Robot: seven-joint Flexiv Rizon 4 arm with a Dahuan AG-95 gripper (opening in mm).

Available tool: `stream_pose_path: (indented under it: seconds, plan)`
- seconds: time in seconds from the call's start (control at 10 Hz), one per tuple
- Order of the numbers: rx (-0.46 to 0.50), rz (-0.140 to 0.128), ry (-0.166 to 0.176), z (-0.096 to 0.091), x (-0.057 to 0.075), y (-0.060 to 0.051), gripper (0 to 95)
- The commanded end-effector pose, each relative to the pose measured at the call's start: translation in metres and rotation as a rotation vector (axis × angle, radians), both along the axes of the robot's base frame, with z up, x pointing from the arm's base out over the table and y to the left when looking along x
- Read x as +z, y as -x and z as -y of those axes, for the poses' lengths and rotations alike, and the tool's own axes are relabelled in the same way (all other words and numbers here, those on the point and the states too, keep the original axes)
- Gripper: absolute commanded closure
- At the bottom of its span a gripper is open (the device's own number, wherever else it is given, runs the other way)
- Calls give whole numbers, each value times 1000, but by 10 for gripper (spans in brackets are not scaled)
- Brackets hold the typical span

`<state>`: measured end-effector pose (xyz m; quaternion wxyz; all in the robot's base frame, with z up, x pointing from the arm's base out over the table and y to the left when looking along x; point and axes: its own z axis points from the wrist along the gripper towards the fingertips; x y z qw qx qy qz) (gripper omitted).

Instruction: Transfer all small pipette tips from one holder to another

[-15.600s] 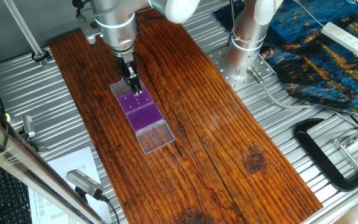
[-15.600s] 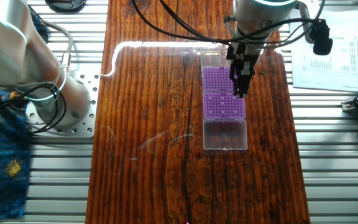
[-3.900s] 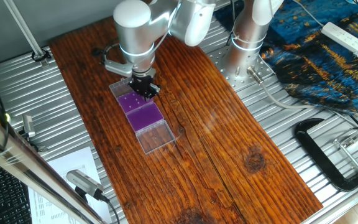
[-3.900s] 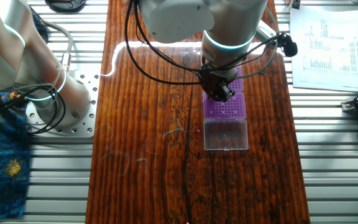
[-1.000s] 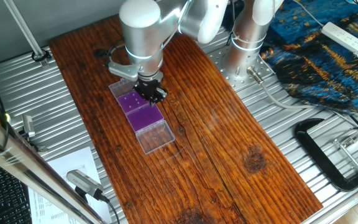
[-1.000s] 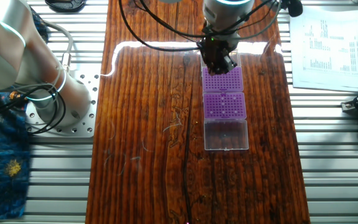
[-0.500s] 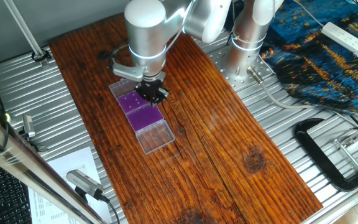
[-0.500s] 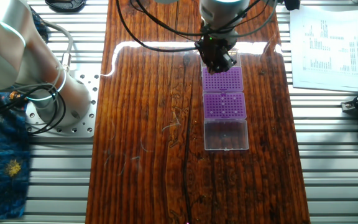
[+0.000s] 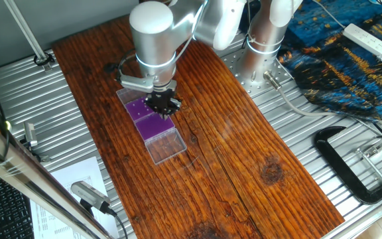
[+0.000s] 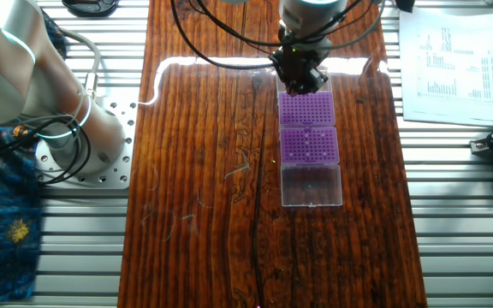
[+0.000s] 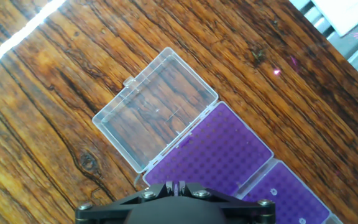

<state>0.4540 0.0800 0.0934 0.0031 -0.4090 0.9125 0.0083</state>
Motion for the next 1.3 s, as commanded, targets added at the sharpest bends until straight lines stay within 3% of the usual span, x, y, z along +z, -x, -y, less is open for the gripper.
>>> stream_pose_path:
  seconds: [0.1, 0.5, 1.3]
  plan:
    - [-4, -5, -11, -3, -2, 3, 950]
    - [-8, -5, -3, -7, -8, 10, 950]
    - [-4, -1, -6, -9, -13, 10, 950]
